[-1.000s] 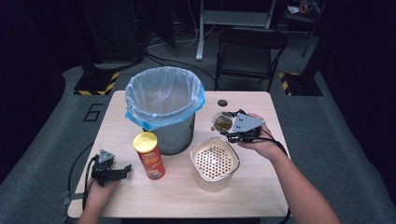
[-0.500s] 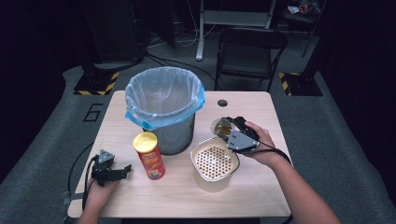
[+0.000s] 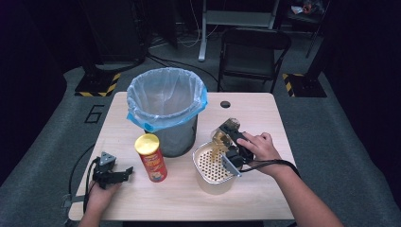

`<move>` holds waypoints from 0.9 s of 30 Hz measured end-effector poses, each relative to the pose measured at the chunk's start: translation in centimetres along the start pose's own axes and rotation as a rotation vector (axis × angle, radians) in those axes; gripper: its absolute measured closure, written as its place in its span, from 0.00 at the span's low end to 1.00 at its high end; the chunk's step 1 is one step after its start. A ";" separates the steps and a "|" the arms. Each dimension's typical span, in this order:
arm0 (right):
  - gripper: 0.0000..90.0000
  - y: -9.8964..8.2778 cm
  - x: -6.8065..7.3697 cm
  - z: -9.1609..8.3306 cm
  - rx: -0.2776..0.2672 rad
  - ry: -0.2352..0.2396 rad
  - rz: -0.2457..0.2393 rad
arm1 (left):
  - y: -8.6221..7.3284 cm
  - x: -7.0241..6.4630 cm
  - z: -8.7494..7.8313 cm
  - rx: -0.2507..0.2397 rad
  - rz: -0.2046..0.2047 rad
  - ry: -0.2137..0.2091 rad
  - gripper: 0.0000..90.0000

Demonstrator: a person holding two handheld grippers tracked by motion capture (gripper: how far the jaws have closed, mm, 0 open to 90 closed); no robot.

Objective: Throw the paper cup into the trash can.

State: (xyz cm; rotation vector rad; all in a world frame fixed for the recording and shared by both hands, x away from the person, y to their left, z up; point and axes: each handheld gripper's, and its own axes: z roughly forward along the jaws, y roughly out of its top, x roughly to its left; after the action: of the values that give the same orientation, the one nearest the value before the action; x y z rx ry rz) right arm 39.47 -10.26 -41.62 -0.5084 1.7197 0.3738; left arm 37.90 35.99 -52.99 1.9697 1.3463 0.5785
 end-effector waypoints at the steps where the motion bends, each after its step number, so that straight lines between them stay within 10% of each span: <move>1: 0.46 0.2 0.1 -0.1 0.003 -0.010 -0.033 | 0.0 0.0 0.0 0.000 0.000 0.000 0.16; 14: 0.46 1.6 1.5 -0.7 0.049 -0.072 -0.399 | 0.0 0.0 0.1 -0.011 -0.002 0.005 0.16; 27: 0.46 1.9 1.2 -1.1 0.033 -0.078 -0.420 | 0.0 0.0 0.1 -0.010 -0.002 0.004 0.16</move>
State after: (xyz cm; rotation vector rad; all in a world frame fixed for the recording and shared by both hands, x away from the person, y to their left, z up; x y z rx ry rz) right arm 37.37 -9.32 -42.60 -0.8008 1.4939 0.0618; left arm 37.90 35.95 -53.07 1.9601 1.3451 0.5877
